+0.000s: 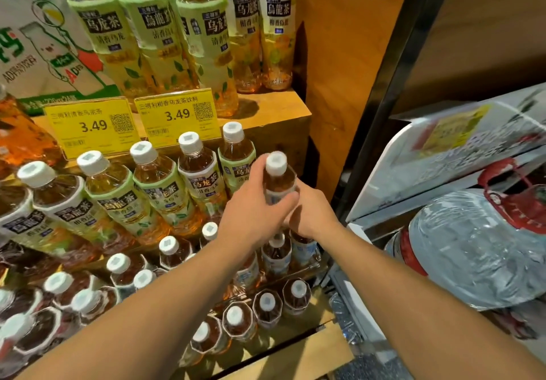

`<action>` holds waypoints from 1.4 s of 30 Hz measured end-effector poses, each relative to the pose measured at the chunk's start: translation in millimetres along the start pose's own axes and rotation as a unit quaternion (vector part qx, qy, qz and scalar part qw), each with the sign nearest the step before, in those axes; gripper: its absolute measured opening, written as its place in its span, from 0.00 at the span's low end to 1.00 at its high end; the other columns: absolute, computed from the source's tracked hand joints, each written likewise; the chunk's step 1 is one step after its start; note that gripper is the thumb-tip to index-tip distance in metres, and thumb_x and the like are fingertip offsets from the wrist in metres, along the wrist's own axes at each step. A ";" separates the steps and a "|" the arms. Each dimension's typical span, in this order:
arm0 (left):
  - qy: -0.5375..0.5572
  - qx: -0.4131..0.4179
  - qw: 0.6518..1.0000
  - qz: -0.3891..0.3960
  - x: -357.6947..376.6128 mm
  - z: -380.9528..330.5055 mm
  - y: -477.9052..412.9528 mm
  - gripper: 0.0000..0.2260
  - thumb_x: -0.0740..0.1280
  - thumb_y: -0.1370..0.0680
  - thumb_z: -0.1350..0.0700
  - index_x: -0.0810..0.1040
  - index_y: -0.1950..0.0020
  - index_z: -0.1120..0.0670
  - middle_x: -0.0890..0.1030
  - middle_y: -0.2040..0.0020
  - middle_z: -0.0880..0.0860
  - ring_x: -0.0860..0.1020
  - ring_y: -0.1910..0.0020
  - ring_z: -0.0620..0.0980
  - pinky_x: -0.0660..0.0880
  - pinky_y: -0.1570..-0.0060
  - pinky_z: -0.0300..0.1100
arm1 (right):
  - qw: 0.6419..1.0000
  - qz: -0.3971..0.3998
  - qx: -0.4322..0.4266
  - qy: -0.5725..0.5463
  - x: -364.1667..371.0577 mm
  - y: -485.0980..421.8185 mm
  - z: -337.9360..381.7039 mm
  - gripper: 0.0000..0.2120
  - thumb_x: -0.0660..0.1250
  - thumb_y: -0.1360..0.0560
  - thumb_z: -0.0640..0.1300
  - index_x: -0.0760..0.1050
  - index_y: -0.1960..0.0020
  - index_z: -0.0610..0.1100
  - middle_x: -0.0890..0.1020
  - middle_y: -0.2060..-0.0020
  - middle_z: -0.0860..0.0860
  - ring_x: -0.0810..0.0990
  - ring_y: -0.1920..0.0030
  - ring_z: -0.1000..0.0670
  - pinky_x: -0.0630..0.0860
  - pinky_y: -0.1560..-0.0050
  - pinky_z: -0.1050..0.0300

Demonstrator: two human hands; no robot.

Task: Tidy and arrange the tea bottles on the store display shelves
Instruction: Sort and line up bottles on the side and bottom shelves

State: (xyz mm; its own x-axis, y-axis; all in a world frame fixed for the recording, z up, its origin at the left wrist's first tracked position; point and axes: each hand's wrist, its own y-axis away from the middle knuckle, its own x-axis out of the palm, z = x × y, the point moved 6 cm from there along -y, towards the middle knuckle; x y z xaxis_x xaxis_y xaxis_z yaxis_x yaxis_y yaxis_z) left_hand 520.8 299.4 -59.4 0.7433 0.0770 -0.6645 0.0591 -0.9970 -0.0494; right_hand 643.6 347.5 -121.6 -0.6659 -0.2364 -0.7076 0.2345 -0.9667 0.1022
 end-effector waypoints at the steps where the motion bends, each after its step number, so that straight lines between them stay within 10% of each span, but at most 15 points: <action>1: -0.035 0.005 0.999 -0.007 -1.5 -2.4 -2.3 0.30 0.68 0.27 0.37 0.59 0.29 0.38 0.80 0.42 0.44 0.80 0.47 0.50 0.78 0.49 0.49 | 1.000 0.010 0.005 0.020 5.1 1.8 -0.9 0.21 0.72 0.27 0.54 0.70 0.37 0.57 0.79 0.51 0.60 0.78 0.51 0.54 0.74 0.50 0.57; 5: -0.101 0.013 0.994 -0.041 -6.6 -3.4 -7.2 0.17 0.69 0.29 0.36 0.70 0.47 0.42 0.79 0.54 0.43 0.78 0.53 0.48 0.76 0.54 0.47 | 0.998 0.026 0.018 0.056 12.8 -0.9 -0.9 0.21 0.73 0.28 0.54 0.67 0.40 0.58 0.76 0.55 0.59 0.77 0.55 0.52 0.68 0.61 0.59; 15: -0.128 0.052 0.988 -0.063 7.6 0.9 -17.5 0.12 0.66 0.24 0.46 0.77 0.43 0.48 0.80 0.50 0.46 0.78 0.53 0.48 0.72 0.57 0.42 | 0.999 -0.022 0.034 0.008 -12.7 15.2 2.4 0.29 0.71 0.26 0.43 0.67 0.28 0.56 0.79 0.44 0.51 0.79 0.46 0.46 0.80 0.46 0.46; 22: -0.247 0.075 0.966 0.021 26.5 8.3 -31.4 0.10 0.59 0.19 0.50 0.77 0.44 0.52 0.82 0.58 0.56 0.79 0.59 0.58 0.78 0.60 0.51 | 0.958 -0.010 0.010 0.286 10.7 -0.4 8.8 0.22 0.71 0.24 0.46 0.68 0.33 0.50 0.80 0.49 0.48 0.81 0.52 0.44 0.76 0.61 0.51; 32: -0.191 0.013 0.979 0.068 34.0 20.8 -48.6 0.09 0.65 0.21 0.55 0.81 0.43 0.50 0.83 0.52 0.54 0.78 0.56 0.53 0.71 0.61 0.44 | 0.994 0.006 0.000 0.112 -3.7 -5.5 4.8 0.05 0.71 0.25 0.45 0.75 0.54 0.52 0.77 0.59 0.53 0.77 0.58 0.50 0.71 0.61 0.56; 42: -0.241 -0.018 0.967 0.084 42.1 34.5 -53.3 0.11 0.64 0.25 0.61 0.79 0.44 0.51 0.81 0.52 0.55 0.77 0.55 0.57 0.74 0.61 0.48 | 0.948 0.027 0.022 0.317 3.1 -14.4 25.9 0.05 0.67 0.22 0.43 0.71 0.51 0.48 0.75 0.60 0.48 0.75 0.58 0.44 0.70 0.57 0.48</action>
State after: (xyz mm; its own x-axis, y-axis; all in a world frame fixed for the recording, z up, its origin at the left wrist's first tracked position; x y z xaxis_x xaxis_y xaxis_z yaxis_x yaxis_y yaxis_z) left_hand 525.9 355.7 -110.4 0.3475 -0.1055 -0.9317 -0.0063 -0.9939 0.1102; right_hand 619.8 358.2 -107.2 -0.0919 -0.1934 -0.9768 0.2169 -0.9613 0.1699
